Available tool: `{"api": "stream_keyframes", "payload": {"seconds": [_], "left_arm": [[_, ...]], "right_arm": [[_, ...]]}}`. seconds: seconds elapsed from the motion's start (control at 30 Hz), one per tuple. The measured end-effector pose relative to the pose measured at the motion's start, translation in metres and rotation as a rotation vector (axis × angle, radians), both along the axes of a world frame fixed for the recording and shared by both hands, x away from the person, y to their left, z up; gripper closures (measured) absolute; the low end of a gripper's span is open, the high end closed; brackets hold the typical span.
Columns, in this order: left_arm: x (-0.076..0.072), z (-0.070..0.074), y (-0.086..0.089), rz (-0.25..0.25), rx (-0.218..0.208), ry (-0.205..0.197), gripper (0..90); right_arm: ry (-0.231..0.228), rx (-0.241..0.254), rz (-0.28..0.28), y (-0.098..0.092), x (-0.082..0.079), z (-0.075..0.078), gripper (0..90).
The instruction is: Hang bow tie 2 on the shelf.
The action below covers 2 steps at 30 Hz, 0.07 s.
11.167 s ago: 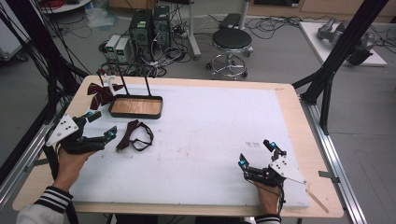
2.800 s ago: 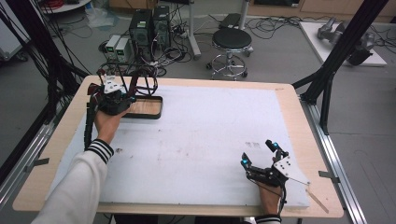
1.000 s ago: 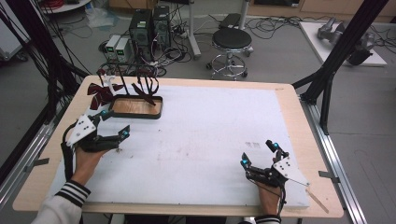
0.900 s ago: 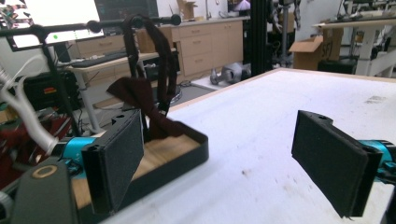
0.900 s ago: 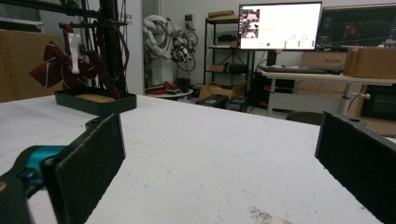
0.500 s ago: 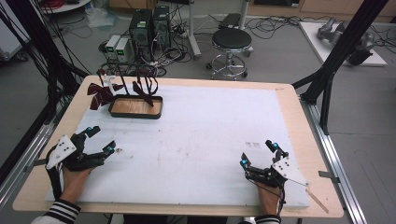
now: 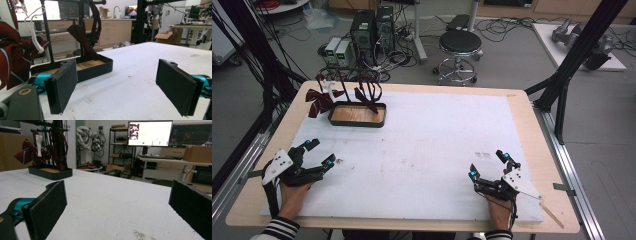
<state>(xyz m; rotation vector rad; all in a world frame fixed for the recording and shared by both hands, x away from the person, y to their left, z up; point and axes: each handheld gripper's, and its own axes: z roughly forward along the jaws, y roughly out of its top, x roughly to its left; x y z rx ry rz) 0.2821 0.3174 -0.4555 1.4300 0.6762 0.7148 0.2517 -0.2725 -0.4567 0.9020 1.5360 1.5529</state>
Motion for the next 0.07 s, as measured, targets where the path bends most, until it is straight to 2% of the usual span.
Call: {"api": "stream_keyframes", "payload": {"seconds": [0.07], "left_arm": [[-0.0001,-0.0001,0.0,0.0,-0.002,-0.001,17.5]], "right_arm": [[-0.001,0.0,0.001,0.0,-0.0001,-0.0001,0.7]]}}
